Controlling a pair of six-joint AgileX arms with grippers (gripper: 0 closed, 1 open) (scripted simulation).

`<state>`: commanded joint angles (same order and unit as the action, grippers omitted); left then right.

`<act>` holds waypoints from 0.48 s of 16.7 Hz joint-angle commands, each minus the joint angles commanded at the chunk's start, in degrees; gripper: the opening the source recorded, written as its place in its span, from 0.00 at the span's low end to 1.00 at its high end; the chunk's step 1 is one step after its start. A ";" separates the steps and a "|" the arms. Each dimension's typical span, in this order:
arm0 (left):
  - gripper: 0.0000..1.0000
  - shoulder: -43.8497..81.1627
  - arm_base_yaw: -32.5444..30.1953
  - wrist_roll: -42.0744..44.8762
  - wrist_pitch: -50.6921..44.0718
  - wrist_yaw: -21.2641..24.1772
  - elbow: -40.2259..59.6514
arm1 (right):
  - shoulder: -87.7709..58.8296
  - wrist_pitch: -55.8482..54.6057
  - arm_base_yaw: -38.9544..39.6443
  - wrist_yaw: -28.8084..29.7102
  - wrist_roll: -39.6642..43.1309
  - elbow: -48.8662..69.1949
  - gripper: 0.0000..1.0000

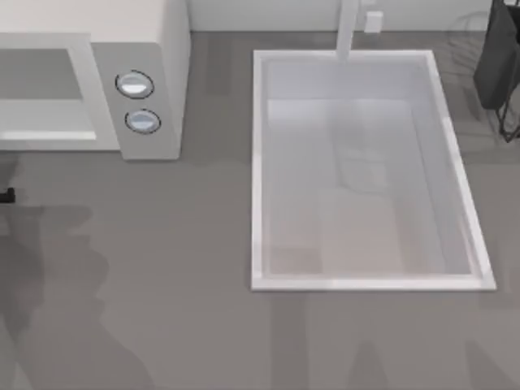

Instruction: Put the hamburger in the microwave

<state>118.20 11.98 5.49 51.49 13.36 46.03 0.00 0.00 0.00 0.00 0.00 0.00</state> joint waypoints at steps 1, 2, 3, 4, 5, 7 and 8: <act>0.00 0.00 0.00 0.00 0.00 0.00 0.00 | 0.00 0.00 0.00 0.00 0.00 0.00 1.00; 0.00 0.00 0.00 0.00 0.00 0.00 0.00 | 0.00 0.00 0.00 0.00 0.00 0.00 1.00; 0.08 0.00 0.00 0.00 0.00 0.00 0.00 | 0.00 0.00 0.00 0.00 0.00 0.00 1.00; 0.15 0.00 0.00 0.00 0.00 0.00 0.00 | 0.00 0.00 0.00 0.00 0.00 0.00 1.00; 0.23 0.00 0.00 0.00 0.00 0.00 0.00 | 0.00 0.00 0.00 0.00 0.00 0.00 1.00; 0.38 0.00 0.00 0.00 0.00 0.00 0.00 | 0.00 0.00 0.00 0.00 0.00 0.00 1.00; 0.45 0.00 0.00 0.00 0.00 0.00 0.00 | 0.00 0.00 0.00 0.00 0.00 0.00 1.00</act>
<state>118.20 11.98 5.49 51.49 13.36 46.03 0.00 0.00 0.00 0.00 0.00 0.00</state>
